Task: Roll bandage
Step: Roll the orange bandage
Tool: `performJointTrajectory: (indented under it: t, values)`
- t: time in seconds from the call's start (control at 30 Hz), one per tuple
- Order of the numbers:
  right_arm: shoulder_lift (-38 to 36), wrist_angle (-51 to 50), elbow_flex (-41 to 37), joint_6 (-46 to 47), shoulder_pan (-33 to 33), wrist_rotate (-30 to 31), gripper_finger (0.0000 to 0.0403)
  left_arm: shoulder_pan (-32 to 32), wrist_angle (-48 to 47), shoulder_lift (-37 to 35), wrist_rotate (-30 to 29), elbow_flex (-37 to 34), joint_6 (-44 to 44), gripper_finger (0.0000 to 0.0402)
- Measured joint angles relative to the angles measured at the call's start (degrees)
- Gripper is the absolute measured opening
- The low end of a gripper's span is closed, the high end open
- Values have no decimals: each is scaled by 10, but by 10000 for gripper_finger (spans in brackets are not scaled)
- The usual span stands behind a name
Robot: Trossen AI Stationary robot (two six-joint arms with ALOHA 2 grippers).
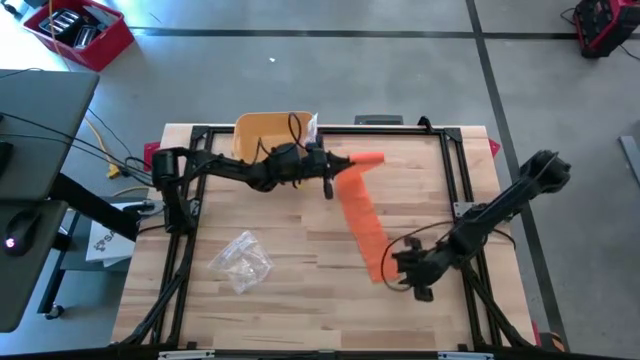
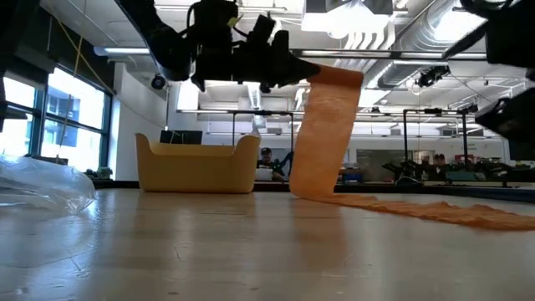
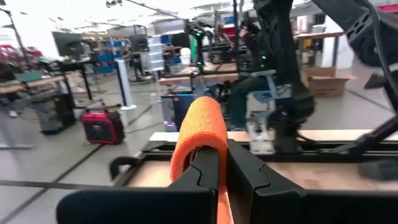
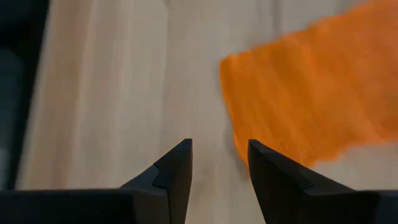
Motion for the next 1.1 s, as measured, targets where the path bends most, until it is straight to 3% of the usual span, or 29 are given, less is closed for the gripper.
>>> performJointTrajectory:
  t: [0.13,0.33,0.43,0.6,0.77,0.97,1.1]
  values:
    - [92,74,0,-69,-10,-4,144,-21,2,-1,-7,0,-9,3]
    - [176,109,6,-63,-36,17,138,-31,-3,-2,-9,0,-11,3]
    - [182,116,7,-47,-39,19,110,-31,-13,-2,-9,0,-11,3]
    - [171,119,5,-24,-40,4,17,-32,-18,-3,-10,0,-11,3]
    - [172,97,30,24,-47,-8,9,-43,-38,-3,-10,0,-19,3]
    - [130,6,180,-32,-43,7,0,-58,-66,-3,-56,0,9,3]
    - [100,-213,334,-84,-27,129,0,-61,-86,-3,-59,-1,10,3]
